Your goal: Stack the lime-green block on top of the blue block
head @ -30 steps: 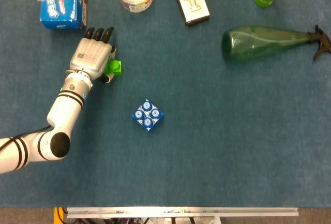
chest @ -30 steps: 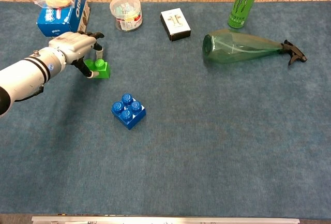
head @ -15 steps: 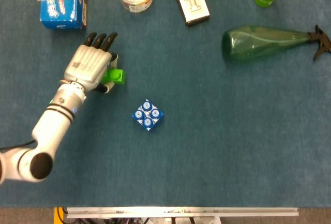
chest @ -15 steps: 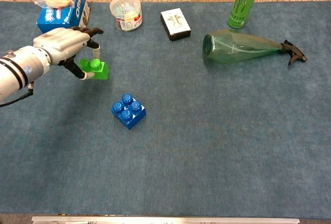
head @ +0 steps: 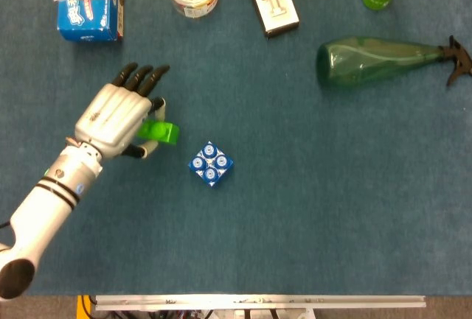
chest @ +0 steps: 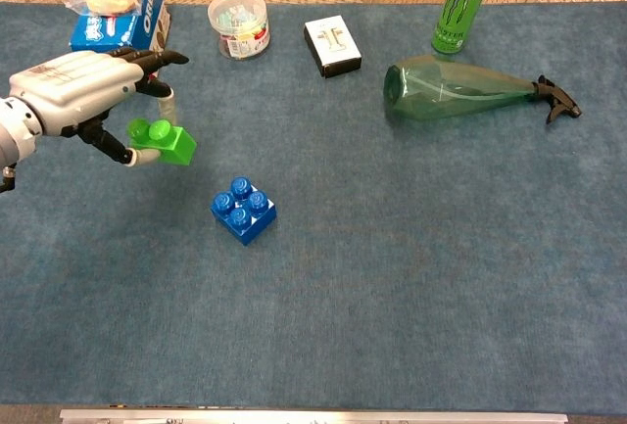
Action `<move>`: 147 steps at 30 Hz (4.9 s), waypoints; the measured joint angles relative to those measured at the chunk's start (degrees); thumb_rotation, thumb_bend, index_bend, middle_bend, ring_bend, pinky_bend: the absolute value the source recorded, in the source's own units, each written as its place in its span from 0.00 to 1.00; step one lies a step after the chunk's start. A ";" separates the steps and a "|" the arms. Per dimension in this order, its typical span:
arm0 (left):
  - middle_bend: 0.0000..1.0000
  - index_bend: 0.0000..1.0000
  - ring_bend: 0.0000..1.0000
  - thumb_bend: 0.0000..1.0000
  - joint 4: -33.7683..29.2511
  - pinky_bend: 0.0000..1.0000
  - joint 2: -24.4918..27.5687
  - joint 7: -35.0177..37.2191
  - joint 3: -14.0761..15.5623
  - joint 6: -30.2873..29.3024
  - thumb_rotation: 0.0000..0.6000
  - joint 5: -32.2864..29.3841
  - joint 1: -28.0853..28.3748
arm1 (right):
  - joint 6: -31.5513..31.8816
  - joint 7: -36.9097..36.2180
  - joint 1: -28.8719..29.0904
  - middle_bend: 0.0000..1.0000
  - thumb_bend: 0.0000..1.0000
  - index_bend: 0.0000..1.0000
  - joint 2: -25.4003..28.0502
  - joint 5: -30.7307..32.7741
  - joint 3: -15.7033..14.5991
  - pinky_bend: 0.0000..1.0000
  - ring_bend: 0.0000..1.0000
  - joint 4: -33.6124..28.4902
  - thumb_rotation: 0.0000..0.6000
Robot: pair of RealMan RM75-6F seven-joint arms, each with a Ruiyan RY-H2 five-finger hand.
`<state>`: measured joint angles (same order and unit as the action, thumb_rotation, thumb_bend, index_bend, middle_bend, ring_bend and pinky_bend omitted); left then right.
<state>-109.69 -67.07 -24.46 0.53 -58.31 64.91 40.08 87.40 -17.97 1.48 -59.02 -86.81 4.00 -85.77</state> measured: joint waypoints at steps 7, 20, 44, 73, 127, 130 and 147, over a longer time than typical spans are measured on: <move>0.00 0.52 0.00 0.29 -0.01 0.01 1.56 7.26 2.52 -0.63 1.00 13.45 -2.29 | 0.32 -0.34 -0.21 0.37 0.52 0.49 0.05 0.35 0.18 0.49 0.31 0.00 1.00; 0.00 0.52 0.00 0.29 5.37 0.01 -0.22 11.44 5.99 -4.60 1.00 30.27 -5.66 | 1.01 -1.54 -0.72 0.37 0.52 0.49 0.21 0.81 0.50 0.49 0.31 0.34 1.00; 0.00 0.52 0.00 0.29 3.94 0.01 -5.16 -11.51 3.32 -1.23 1.00 27.54 -7.37 | 2.16 -5.20 -2.06 0.37 0.52 0.49 0.91 2.59 1.51 0.49 0.31 1.29 1.00; 0.00 0.53 0.00 0.29 -2.93 0.01 -6.69 -24.91 -0.41 6.91 1.00 6.76 -1.58 | 1.35 -7.07 -2.51 0.37 0.52 0.49 1.53 3.53 2.19 0.49 0.31 1.77 1.00; 0.00 0.53 0.00 0.30 -4.78 0.01 -9.46 -28.37 2.84 2.86 1.00 -7.20 8.38 | 0.03 -6.21 -2.07 0.37 0.52 0.49 1.85 3.37 2.04 0.49 0.31 1.23 1.00; 0.00 0.53 0.00 0.30 -4.89 0.01 -9.80 -28.68 3.15 2.59 1.00 -7.35 8.69 | 0.09 -6.29 -2.10 0.37 0.52 0.49 1.87 3.33 2.04 0.49 0.31 1.21 1.00; 0.00 0.53 0.00 0.30 -3.84 0.01 -10.53 -27.27 3.73 2.25 1.00 -8.51 9.89 | 0.07 -6.52 -2.10 0.37 0.52 0.49 1.89 3.39 2.08 0.49 0.31 1.35 1.00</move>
<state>-113.54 -77.60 -51.74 4.26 -56.06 56.40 49.97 87.47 -24.49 -0.62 -57.13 -83.42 6.08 -84.42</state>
